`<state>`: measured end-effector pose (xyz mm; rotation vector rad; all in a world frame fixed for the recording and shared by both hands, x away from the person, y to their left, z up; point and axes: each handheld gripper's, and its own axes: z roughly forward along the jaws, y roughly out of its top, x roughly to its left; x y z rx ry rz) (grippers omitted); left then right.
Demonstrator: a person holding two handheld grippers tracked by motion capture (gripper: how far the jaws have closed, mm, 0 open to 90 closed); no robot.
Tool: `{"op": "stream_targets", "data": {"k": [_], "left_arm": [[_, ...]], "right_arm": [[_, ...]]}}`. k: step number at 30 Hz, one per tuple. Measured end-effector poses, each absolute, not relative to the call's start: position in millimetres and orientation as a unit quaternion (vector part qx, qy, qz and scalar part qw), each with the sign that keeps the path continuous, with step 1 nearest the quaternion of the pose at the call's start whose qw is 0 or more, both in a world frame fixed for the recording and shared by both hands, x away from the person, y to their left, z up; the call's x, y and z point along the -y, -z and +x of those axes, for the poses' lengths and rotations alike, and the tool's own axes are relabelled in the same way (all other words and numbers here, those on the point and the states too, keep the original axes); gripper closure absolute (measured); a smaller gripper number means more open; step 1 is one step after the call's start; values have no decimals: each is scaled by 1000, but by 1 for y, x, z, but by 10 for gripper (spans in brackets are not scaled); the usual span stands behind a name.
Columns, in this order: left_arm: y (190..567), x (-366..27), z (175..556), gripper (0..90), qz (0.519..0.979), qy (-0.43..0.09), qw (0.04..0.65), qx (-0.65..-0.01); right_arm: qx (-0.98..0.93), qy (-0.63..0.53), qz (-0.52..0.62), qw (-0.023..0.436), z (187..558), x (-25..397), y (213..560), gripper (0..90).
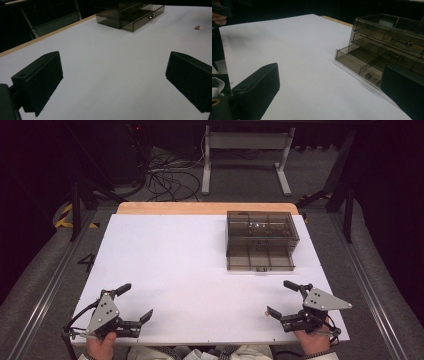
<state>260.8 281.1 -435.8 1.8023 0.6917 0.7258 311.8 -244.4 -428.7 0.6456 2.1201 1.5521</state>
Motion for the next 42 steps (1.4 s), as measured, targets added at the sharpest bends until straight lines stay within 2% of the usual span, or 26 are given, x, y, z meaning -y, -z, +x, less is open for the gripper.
{"op": "stream_targets", "data": {"k": [22, 42], "left_arm": [[436, -281, 260, 18, 751, -306, 509, -289], [436, -279, 260, 18, 753, -307, 504, -290]], "right_arm": [[-767, -556, 225, 228, 309, 243, 424, 36], [-777, -547, 230, 209, 325, 233, 402, 60]]}}
